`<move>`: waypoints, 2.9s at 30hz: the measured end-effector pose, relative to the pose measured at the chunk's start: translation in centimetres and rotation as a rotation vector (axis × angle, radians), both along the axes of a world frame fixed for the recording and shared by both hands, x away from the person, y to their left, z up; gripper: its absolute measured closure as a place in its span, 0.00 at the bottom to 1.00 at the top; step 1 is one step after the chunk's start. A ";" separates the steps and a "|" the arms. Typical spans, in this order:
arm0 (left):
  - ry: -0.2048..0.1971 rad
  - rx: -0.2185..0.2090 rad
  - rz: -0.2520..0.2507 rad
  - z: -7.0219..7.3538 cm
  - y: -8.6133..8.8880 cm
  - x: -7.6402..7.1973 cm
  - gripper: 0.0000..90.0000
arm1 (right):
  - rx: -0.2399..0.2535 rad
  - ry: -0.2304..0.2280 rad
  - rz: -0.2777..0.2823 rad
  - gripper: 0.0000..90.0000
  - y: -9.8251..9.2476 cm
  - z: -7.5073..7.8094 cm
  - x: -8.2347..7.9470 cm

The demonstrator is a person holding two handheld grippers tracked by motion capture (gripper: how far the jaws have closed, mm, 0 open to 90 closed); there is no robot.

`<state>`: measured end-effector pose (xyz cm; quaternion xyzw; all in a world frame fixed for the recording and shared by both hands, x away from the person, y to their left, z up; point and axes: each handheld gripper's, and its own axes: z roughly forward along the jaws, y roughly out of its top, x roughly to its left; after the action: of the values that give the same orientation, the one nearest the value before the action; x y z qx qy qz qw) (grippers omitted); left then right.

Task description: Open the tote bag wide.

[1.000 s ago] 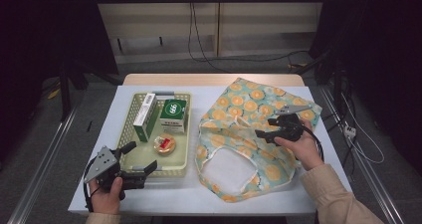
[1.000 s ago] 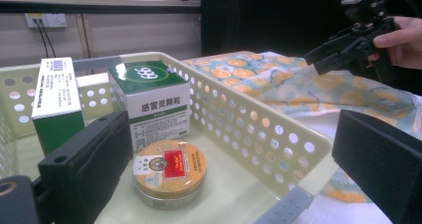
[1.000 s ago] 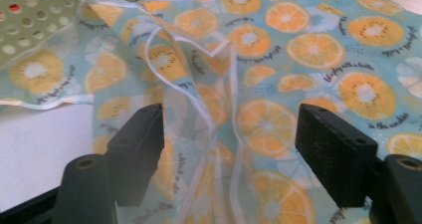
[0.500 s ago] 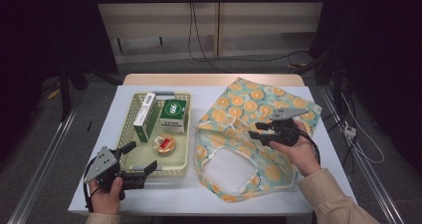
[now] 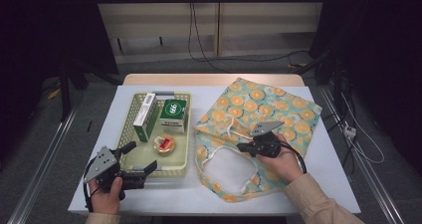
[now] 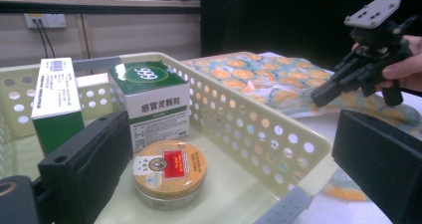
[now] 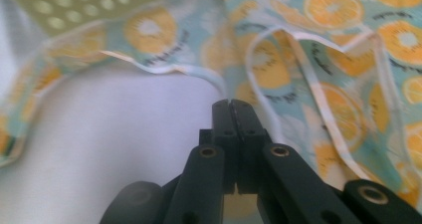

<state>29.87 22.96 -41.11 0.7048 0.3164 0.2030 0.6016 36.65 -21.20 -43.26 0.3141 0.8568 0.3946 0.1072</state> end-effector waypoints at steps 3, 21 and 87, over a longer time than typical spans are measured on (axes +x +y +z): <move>0.000 0.001 -0.001 0.0 0.0 0.0 0.03 | 0.000 -0.014 -0.055 0.95 -0.8 -0.3 0.8; 0.001 0.000 0.001 0.0 0.0 0.0 0.03 | -0.047 -0.013 -0.127 0.65 -2.6 -2.6 2.3; 0.000 0.004 -0.003 0.0 -0.1 0.0 0.03 | 0.072 -0.049 -0.270 1.00 -5.6 1.2 4.9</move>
<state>29.84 22.88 -41.13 0.7064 0.3152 0.2028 0.6005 41.54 -26.77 -42.05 0.4205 0.7891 0.4147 0.1687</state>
